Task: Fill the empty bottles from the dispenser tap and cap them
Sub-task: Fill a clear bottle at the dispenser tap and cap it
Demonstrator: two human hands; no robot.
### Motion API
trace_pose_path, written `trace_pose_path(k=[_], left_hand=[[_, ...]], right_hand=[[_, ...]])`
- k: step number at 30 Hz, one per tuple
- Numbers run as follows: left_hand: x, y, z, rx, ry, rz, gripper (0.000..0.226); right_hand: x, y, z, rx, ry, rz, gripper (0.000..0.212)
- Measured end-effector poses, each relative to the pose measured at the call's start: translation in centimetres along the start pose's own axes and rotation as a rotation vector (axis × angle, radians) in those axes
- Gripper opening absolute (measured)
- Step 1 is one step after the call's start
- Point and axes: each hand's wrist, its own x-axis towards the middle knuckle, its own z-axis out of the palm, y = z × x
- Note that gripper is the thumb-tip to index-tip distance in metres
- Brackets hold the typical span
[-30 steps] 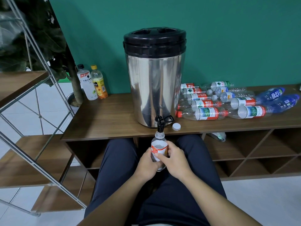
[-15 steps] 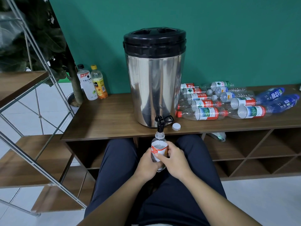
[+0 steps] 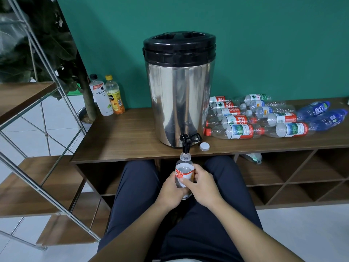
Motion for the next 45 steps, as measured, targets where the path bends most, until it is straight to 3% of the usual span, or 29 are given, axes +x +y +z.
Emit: trace_pose_path(k=[45], left_hand=[[-0.04, 0.01, 0.06, 0.005, -0.001, -0.003, 0.056]], right_hand=[[0.38, 0.63, 0.22, -0.013, -0.002, 0.018, 0.042]])
